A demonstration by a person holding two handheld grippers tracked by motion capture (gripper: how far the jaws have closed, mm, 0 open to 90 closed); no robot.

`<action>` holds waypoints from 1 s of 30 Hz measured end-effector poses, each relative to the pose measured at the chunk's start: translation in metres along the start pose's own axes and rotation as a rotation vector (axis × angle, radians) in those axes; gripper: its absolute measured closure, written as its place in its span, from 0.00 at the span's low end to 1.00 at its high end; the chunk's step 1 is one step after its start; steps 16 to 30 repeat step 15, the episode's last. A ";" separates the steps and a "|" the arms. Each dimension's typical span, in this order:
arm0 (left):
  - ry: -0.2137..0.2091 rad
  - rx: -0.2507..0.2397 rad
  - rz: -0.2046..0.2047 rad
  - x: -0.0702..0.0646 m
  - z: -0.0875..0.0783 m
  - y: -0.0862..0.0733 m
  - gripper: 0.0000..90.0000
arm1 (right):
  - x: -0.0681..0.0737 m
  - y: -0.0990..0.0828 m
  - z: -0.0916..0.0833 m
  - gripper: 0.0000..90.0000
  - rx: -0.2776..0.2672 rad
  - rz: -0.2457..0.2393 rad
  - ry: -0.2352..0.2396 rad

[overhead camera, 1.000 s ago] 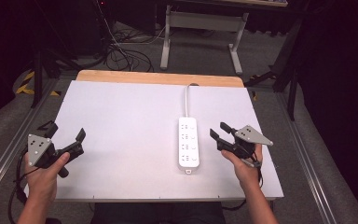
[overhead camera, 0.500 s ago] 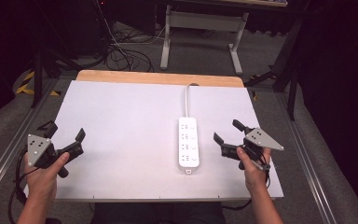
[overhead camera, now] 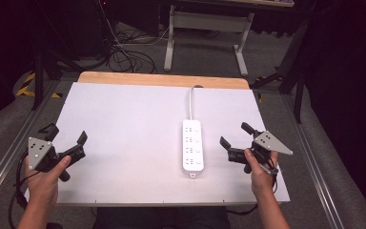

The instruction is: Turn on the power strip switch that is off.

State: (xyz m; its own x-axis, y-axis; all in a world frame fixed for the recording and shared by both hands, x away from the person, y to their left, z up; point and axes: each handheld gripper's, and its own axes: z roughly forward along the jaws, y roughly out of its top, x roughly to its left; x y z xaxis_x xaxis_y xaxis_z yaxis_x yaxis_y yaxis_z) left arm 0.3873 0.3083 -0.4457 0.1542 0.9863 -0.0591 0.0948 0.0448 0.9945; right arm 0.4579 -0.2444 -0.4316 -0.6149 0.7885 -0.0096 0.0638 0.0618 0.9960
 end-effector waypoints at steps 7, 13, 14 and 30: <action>0.001 0.000 0.001 0.000 0.000 0.000 0.10 | -0.001 0.000 0.000 0.03 -0.002 0.008 0.005; 0.001 0.001 0.001 0.000 0.000 0.000 0.10 | -0.002 -0.001 0.000 0.03 -0.004 0.022 0.005; 0.001 0.001 0.002 0.000 0.000 0.000 0.10 | -0.002 -0.001 0.000 0.03 -0.004 0.021 0.004; 0.000 0.001 0.001 0.000 0.000 0.000 0.10 | -0.002 -0.001 0.000 0.03 -0.004 0.022 0.005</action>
